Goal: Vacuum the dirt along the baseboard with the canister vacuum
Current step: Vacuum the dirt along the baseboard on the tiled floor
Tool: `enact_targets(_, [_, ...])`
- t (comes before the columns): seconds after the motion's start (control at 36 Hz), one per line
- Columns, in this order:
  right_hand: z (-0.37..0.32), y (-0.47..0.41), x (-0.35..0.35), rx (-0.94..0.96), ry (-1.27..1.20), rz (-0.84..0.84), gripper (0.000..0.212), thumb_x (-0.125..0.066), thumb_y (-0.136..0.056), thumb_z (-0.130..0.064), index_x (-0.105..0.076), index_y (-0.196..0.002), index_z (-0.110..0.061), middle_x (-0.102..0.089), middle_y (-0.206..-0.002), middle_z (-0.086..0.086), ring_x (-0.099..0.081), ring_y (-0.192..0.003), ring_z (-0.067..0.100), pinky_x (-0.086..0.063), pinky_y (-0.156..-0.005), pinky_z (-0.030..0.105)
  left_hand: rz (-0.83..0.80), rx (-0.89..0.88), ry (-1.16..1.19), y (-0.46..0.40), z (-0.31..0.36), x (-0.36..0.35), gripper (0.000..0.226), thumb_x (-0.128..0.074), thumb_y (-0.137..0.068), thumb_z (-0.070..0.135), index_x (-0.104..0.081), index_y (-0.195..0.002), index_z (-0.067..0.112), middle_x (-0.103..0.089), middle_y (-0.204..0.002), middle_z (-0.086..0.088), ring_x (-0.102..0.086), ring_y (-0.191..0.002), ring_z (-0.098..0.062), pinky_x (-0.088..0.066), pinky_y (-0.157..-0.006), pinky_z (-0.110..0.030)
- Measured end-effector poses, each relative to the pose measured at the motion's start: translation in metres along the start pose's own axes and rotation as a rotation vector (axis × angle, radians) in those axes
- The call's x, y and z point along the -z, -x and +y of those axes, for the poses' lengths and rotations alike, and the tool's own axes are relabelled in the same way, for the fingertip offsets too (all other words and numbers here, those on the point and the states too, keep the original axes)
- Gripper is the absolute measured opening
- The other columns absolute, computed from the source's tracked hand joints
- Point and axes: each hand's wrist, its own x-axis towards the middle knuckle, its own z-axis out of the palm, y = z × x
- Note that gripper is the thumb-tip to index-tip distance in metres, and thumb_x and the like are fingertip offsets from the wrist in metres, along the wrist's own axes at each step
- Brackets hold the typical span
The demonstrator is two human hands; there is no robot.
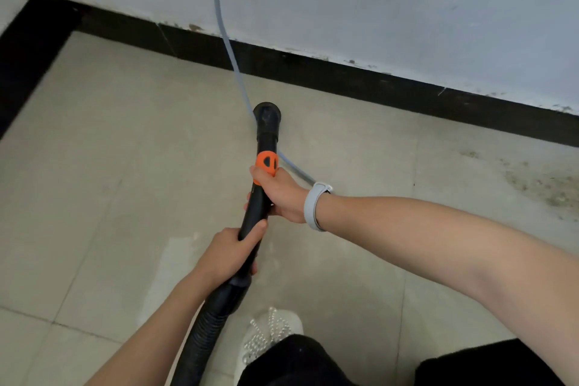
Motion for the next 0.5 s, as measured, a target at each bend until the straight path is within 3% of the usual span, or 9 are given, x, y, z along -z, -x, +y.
enact_targets(0.11, [0.011, -0.002, -0.008, -0.044, -0.008, 0.013, 0.018, -0.049, -0.096, -0.029, -0.046, -0.089, -0.013, -0.056, -0.087, 0.011, -0.060, -0.086, 0.031, -0.054, -0.091, 0.048, -0.021, 0.002, -0.029, 0.005, -0.011, 0.003, 0.055, -0.047, -0.094, 0.053, -0.058, -0.067, 0.007, -0.070, -0.059, -0.010, -0.062, -0.049, -0.017, -0.052, -0.061, -0.027])
enact_targets(0.25, [0.017, 0.001, -0.009, -0.083, -0.021, 0.006, 0.017, -0.048, -0.097, -0.028, -0.045, -0.091, -0.012, -0.056, -0.081, 0.009, -0.062, -0.077, 0.027, -0.054, -0.087, 0.044, -0.032, 0.006, -0.032, 0.009, -0.018, 0.001, 0.056, -0.047, -0.094, 0.053, -0.059, -0.067, 0.007, -0.070, -0.058, -0.009, -0.065, -0.053, -0.018, -0.054, -0.067, -0.031])
enact_targets(0.33, [0.010, 0.001, -0.007, -0.089, -0.001, 0.019, 0.018, -0.048, -0.097, -0.029, -0.046, -0.092, -0.012, -0.057, -0.083, 0.010, -0.062, -0.084, 0.030, -0.055, -0.084, 0.042, -0.024, 0.007, -0.009, 0.007, -0.013, -0.002, 0.055, -0.047, -0.094, 0.054, -0.059, -0.068, 0.006, -0.070, -0.058, -0.010, -0.065, -0.053, -0.019, -0.054, -0.067, -0.031])
enact_targets(0.5, [0.001, 0.002, 0.006, -0.039, -0.004, 0.130, 0.020, -0.049, -0.095, -0.032, -0.048, -0.087, -0.014, -0.057, -0.085, 0.010, -0.062, -0.087, 0.031, -0.054, -0.091, 0.049, -0.060, -0.020, 0.005, 0.000, 0.008, -0.007, 0.058, -0.047, -0.092, 0.058, -0.058, -0.066, 0.008, -0.069, -0.058, -0.010, -0.065, -0.054, -0.019, -0.055, -0.067, -0.031])
